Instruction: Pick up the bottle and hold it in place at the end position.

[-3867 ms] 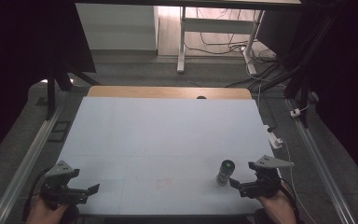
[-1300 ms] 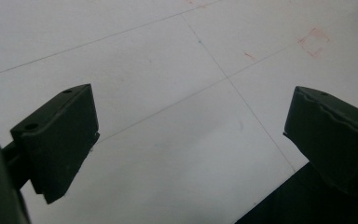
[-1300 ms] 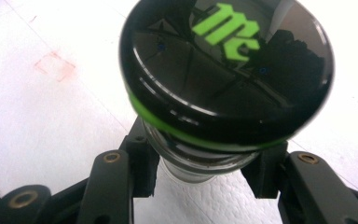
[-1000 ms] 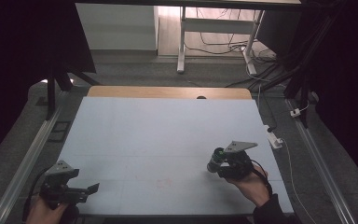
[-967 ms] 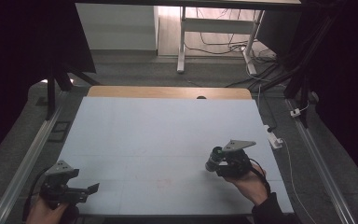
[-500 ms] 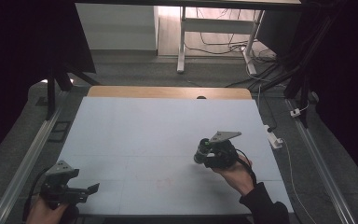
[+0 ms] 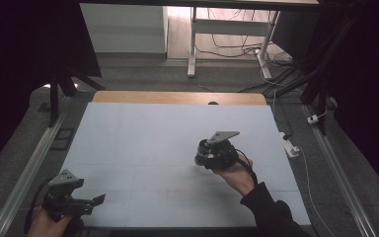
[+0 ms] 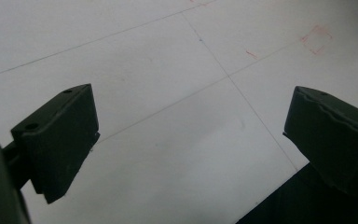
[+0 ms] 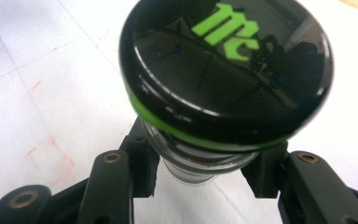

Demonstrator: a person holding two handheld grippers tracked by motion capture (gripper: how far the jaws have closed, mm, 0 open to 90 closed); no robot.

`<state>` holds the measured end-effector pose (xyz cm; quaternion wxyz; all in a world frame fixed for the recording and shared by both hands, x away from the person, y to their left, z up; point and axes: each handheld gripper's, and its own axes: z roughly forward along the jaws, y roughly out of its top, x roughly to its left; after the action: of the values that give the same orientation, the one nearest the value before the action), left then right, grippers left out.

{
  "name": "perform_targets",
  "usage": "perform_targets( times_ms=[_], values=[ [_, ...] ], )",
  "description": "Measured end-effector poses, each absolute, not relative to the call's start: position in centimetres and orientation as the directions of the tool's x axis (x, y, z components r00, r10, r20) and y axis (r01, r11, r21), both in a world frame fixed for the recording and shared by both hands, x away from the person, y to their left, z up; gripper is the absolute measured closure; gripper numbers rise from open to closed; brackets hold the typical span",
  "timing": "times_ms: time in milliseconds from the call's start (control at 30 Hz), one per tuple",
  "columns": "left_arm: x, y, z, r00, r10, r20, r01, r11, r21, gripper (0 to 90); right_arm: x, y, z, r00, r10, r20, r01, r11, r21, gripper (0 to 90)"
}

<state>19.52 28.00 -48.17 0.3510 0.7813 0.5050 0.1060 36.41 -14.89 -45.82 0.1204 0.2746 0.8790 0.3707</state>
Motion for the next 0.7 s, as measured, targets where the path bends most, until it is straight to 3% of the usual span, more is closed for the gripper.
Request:
perform_targets(
  times_ms=[700],
  values=[
    [19.5, 28.1, -48.2, 0.459, 0.867, -0.195, 0.717, -0.232, 0.657, 3.8, 40.4, -9.7, -47.1, -0.831, 0.556, -0.025, 0.378, 0.598, 0.707, 52.2]
  ],
)
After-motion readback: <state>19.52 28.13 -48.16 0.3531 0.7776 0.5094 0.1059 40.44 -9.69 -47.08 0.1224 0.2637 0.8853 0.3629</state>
